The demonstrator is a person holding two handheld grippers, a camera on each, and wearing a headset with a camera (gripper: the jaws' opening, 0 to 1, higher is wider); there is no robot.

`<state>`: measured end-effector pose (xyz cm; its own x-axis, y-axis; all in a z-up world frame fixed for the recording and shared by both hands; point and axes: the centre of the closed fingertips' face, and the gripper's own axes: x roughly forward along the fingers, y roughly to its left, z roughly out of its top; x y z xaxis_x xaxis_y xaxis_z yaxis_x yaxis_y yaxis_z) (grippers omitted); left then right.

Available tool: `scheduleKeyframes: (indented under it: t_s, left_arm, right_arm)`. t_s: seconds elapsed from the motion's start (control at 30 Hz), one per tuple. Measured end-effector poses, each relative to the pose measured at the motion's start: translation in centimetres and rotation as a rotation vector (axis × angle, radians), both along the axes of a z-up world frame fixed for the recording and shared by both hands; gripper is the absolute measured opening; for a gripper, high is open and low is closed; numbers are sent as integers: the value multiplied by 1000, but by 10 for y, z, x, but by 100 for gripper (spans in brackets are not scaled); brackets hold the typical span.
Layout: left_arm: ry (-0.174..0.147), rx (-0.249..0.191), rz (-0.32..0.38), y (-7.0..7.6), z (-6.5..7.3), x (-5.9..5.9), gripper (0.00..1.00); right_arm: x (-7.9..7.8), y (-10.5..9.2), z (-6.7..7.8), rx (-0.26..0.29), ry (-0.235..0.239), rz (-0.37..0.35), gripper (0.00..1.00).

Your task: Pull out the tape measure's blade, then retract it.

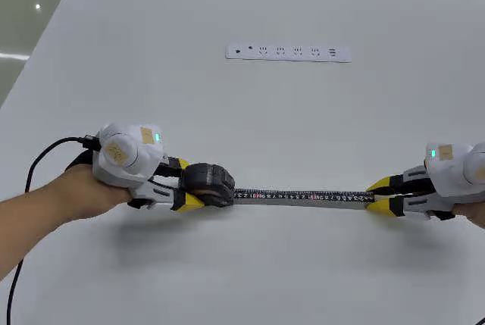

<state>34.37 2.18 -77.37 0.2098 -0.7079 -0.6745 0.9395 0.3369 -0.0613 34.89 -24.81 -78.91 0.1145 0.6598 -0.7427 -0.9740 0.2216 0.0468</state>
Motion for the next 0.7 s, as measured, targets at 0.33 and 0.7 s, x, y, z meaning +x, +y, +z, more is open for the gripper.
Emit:
scheduleKeyframes:
  t_s: [0.33, 0.7]
  left_arm:
    - [10, 9, 18, 0, 0, 1, 31]
    - [20, 7, 33, 1, -2, 0, 36]
  right_arm:
    - [1, 0, 0, -4, 1, -2, 11]
    - [-3, 4, 1, 23, 41, -42, 18]
